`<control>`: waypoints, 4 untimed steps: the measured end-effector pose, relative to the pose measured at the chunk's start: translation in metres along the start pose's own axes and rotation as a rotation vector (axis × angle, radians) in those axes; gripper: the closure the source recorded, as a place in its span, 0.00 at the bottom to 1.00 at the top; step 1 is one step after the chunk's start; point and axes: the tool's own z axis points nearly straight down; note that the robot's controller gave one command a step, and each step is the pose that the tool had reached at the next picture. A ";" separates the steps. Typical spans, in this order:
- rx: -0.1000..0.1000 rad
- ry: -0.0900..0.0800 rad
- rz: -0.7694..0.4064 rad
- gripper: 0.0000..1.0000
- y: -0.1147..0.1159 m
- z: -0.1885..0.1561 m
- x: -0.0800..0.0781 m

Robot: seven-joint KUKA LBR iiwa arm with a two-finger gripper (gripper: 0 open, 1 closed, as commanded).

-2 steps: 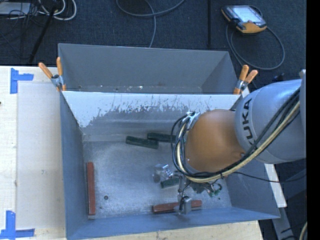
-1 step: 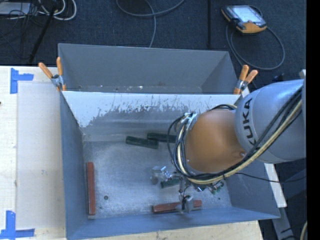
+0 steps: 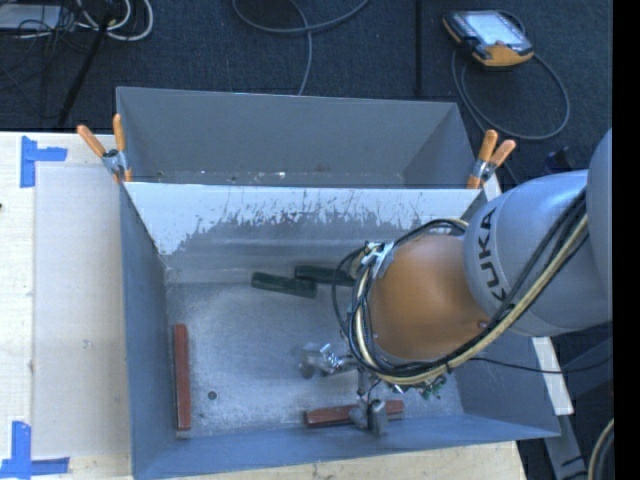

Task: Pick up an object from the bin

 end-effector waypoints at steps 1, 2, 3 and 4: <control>-0.002 0.006 0.045 1.00 0.018 0.004 -0.009; 0.003 -0.011 0.046 0.00 0.017 0.003 -0.013; -0.004 0.009 0.049 1.00 0.019 0.006 -0.008; -0.004 0.009 0.050 1.00 0.019 0.006 -0.008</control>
Offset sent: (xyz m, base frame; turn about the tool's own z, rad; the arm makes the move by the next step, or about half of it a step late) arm 0.0000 0.0000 0.0000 0.0000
